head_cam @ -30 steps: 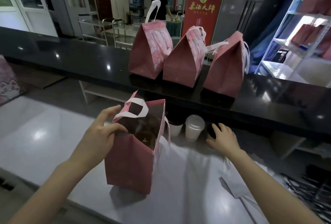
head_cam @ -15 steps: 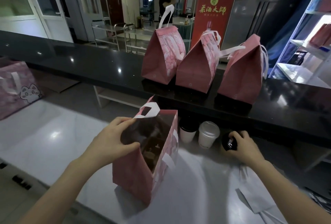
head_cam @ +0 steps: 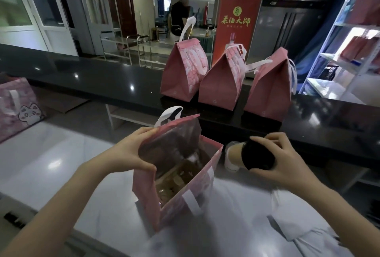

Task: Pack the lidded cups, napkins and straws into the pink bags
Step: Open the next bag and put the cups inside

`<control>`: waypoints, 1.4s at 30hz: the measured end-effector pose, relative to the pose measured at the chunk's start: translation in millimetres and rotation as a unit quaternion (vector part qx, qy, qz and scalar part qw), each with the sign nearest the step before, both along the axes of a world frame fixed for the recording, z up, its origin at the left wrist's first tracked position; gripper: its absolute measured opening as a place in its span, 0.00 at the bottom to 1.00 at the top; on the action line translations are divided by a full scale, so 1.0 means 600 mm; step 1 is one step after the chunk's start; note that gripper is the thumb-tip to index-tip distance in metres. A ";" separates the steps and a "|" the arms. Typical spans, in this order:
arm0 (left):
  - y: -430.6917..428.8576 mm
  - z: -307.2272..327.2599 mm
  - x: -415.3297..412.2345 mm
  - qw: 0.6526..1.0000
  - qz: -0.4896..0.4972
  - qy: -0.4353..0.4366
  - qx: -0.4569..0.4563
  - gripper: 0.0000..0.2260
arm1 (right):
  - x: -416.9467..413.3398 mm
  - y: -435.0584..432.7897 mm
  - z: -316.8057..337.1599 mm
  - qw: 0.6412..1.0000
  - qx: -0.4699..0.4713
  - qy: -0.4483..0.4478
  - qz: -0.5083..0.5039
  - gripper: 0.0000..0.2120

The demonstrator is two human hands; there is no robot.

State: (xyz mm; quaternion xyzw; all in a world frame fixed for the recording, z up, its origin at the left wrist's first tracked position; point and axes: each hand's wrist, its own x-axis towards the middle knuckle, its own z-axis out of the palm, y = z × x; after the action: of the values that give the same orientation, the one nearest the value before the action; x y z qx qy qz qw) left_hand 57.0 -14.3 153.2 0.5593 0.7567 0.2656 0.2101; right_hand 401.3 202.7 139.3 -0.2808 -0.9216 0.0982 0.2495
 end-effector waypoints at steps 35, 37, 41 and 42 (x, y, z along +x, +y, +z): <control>-0.052 -0.010 0.028 0.996 -0.070 0.047 0.008 0.49 | -0.333 -0.172 -0.116 0.945 -0.041 -0.276 0.172 0.35; -0.052 -0.011 0.024 0.996 -0.066 0.051 0.013 0.48 | -0.341 -0.172 -0.127 0.945 -0.039 -0.274 0.174 0.34; -0.051 -0.020 0.011 0.996 -0.071 0.049 0.023 0.47 | -0.358 -0.168 -0.145 0.947 -0.031 -0.270 0.171 0.34; -0.049 -0.026 0.009 0.996 -0.074 0.051 0.030 0.47 | -0.361 -0.166 -0.148 0.946 -0.028 -0.273 0.171 0.34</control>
State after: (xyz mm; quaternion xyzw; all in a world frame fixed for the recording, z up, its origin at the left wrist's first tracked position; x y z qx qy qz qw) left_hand 62.6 -43.9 137.8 0.6324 0.7147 0.2429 0.1740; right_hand 184.5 103.3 50.5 -0.1419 -0.9854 0.0850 -0.0404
